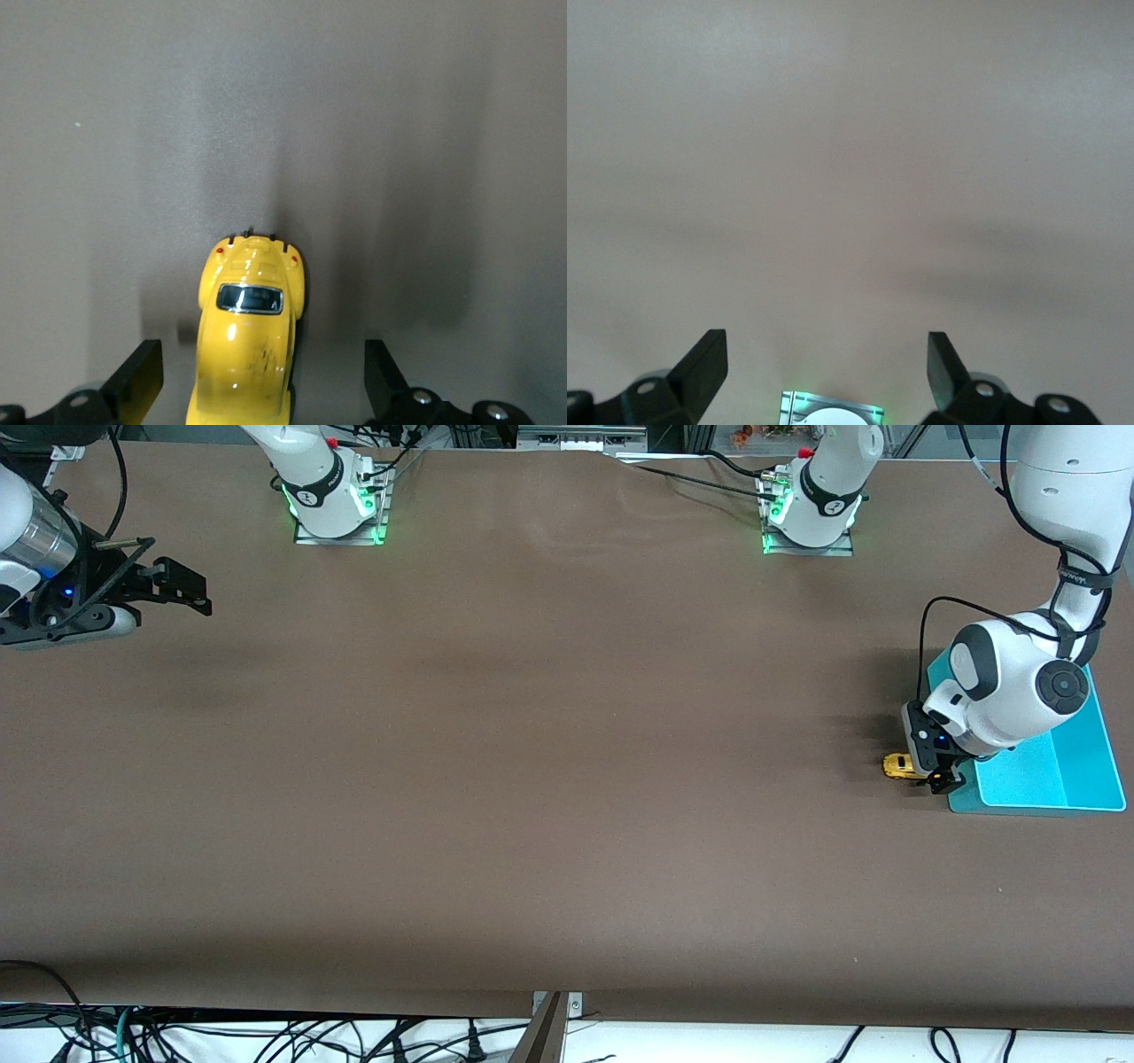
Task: Wind and store yellow beetle car
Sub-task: 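Grasp the yellow car with the left gripper while the right gripper retracts, then lift the car with the left gripper and lower it into the bin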
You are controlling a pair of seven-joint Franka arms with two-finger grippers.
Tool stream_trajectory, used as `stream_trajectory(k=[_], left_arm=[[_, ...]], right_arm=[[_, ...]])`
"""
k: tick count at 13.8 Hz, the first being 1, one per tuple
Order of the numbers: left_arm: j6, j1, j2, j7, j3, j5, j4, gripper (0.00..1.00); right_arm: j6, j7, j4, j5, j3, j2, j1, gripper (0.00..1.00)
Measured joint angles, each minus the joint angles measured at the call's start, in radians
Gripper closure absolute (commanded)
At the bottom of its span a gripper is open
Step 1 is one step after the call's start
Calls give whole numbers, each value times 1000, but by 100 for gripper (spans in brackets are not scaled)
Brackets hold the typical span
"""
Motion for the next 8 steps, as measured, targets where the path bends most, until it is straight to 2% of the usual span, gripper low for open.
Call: stream_trajectory(k=[2, 3, 4, 5, 7, 8], left_arm=[[43, 0, 0, 9, 0, 0, -27, 0], [58, 0, 1, 14, 0, 0, -37, 10], [64, 0, 0, 20, 0, 0, -41, 26], [66, 0, 0, 28, 0, 0, -41, 50], [76, 0, 0, 33, -1, 0, -41, 75], [77, 0, 0, 33, -1, 0, -39, 84]], right_arm=[[0, 0, 1, -11, 0, 0, 1, 0], [0, 0, 1, -13, 0, 0, 2, 0], [0, 0, 1, -14, 0, 0, 3, 0], [0, 0, 1, -14, 0, 0, 3, 0], [0, 0, 1, -14, 0, 0, 4, 0], [0, 1, 1, -14, 0, 0, 4, 0]])
